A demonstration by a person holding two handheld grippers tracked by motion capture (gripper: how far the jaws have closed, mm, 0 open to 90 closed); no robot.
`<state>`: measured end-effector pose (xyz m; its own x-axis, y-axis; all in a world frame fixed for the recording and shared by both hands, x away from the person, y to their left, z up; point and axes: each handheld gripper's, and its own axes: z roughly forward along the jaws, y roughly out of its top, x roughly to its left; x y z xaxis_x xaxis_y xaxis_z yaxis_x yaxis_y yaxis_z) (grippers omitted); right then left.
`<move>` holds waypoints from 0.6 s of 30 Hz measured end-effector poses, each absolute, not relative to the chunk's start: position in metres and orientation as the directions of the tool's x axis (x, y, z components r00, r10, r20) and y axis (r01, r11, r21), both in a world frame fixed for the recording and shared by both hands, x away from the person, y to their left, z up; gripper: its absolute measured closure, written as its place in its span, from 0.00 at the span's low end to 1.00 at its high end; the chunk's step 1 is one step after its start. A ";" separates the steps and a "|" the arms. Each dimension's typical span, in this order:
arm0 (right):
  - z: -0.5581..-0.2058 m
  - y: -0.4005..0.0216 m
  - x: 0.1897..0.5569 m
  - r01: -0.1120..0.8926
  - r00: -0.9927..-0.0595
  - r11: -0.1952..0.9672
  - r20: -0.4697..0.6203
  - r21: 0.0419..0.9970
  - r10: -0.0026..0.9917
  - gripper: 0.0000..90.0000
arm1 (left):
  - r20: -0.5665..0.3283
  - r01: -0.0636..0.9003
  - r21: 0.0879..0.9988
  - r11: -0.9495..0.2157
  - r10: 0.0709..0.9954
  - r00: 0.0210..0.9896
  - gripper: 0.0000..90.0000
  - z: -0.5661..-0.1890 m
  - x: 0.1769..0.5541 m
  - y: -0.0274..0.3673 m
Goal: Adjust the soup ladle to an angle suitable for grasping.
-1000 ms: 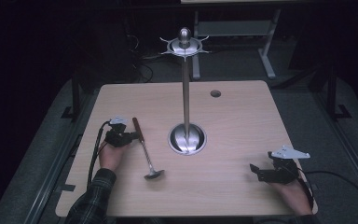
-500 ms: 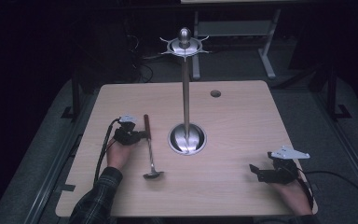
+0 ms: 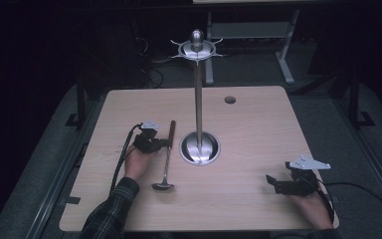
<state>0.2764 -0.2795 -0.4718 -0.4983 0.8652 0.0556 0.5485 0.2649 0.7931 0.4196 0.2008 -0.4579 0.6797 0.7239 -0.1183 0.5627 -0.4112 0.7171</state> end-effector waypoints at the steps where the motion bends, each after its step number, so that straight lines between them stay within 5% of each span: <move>1: -0.472 -0.279 0.277 0.548 -0.498 0.265 0.055 0.793 0.865 0.11 | -0.118 0.561 0.716 -0.416 0.719 0.684 1.00 -0.458 0.420 0.200; 18: -0.471 -0.280 0.276 0.546 -0.501 0.265 0.056 0.795 0.863 0.11 | -0.157 0.561 0.692 -0.454 0.664 0.731 1.00 -0.434 0.397 0.186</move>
